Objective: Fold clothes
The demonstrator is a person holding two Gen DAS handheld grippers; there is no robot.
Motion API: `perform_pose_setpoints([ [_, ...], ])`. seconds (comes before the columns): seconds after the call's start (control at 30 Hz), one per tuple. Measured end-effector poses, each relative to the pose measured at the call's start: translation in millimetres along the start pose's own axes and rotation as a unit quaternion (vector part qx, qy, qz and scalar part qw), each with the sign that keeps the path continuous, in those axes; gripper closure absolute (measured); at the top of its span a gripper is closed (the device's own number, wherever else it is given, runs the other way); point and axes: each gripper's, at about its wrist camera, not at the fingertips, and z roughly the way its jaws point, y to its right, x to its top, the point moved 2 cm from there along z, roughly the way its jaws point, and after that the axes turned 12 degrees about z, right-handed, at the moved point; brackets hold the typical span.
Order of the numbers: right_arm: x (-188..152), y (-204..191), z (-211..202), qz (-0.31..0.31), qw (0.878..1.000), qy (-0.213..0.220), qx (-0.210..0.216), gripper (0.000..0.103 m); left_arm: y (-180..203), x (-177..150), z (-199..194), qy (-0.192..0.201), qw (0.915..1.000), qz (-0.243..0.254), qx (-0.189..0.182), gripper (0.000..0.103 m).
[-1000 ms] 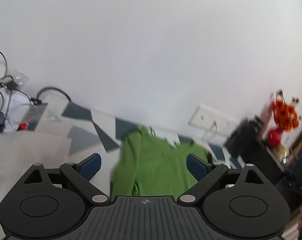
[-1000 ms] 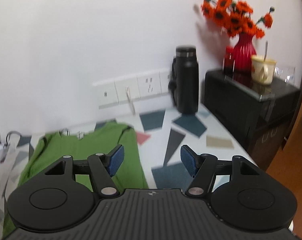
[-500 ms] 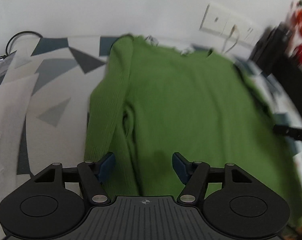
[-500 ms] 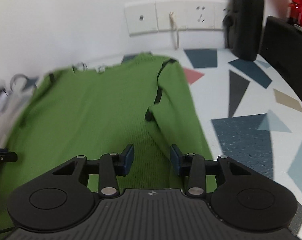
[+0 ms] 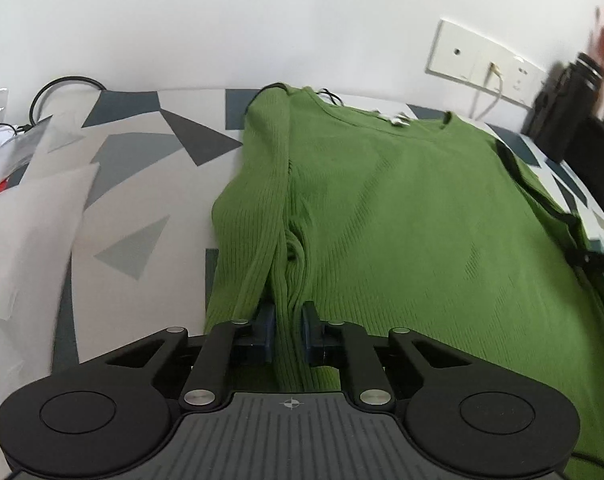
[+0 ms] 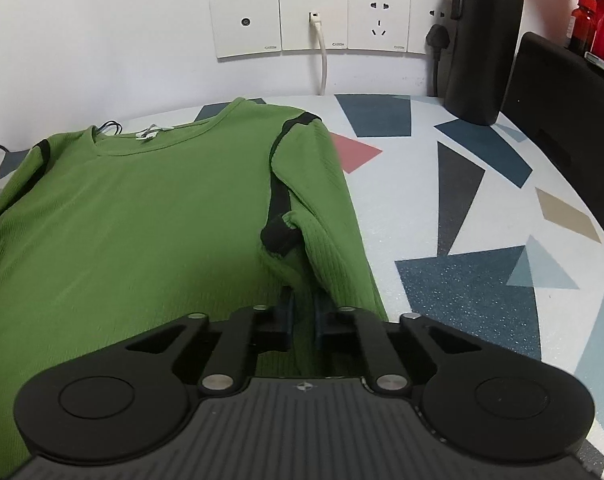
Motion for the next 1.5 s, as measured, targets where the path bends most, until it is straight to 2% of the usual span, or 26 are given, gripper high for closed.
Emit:
perform_pose_setpoints([
  [0.13,-9.5,-1.0,-9.4,-0.019,1.000,-0.010,0.004,0.096,2.8,-13.1,-12.1,-0.008,0.9999,0.007,-0.006,0.091],
  [0.37,-39.6,6.7,-41.5,-0.018,0.999,-0.032,0.010,0.096,4.4,-44.5,-39.9,-0.032,0.9992,0.007,-0.023,0.091],
  [0.57,-58.8,8.2,-59.5,-0.020,0.999,-0.031,0.007,0.096,5.7,-66.0,-56.1,-0.036,0.9989,-0.001,-0.029,0.090],
  [0.63,-62.7,9.1,-62.9,-0.017,0.999,-0.029,0.006,0.095,6.6,-64.2,-56.2,-0.035,0.9990,-0.002,-0.028,0.085],
  [0.7,-60.9,11.9,-64.5,0.000,0.999,-0.032,0.007,0.094,7.8,-60.2,-58.4,-0.029,0.9993,0.001,-0.026,0.068],
  [0.83,-51.9,21.9,-86.0,0.025,1.000,-0.003,0.015,0.092,9.1,-45.7,-71.8,0.013,0.9996,0.012,-0.023,0.057],
  [0.87,-50.1,24.8,-93.4,0.026,1.000,0.008,0.014,0.091,8.9,-41.5,-75.5,0.027,0.9993,0.014,-0.023,0.051],
  [0.9,-49.1,28.5,-100.5,0.027,0.999,0.017,0.010,0.091,9.2,-38.6,-76.5,0.034,0.9991,0.016,-0.020,0.045],
  [0.97,-51.9,39.9,-111.8,0.035,0.999,0.020,-0.005,0.091,9.9,-33.4,-77.2,0.045,0.9987,0.020,-0.013,0.040],
  [1.07,-64.8,58.0,-125.1,0.055,0.998,0.008,-0.030,0.082,11.6,-31.5,-70.1,0.040,0.9989,0.020,-0.012,0.034],
  [1.13,-79.4,67.6,-133.0,0.068,0.997,-0.005,-0.039,0.067,12.7,-33.4,-64.4,0.033,0.9992,0.020,-0.011,0.027],
  [1.2,-95.4,72.3,-138.2,0.070,0.996,-0.019,-0.045,0.062,14.0,-36.8,-58.4,0.026,0.9994,0.023,-0.006,0.019],
  [1.33,-120.4,71.2,-139.8,0.058,0.995,-0.053,-0.056,0.060,16.9,-41.3,-46.8,0.014,0.9994,0.032,0.005,0.012],
  [1.47,-128.6,68.8,-142.7,0.051,0.995,-0.052,-0.068,0.058,16.5,-44.1,-36.5,-0.003,0.9995,0.029,0.007,0.008],
  [1.5,-127.4,69.0,-141.8,0.053,0.995,-0.054,-0.066,0.066,15.8,-44.8,-34.7,-0.006,0.9996,0.028,0.006,0.008],
])
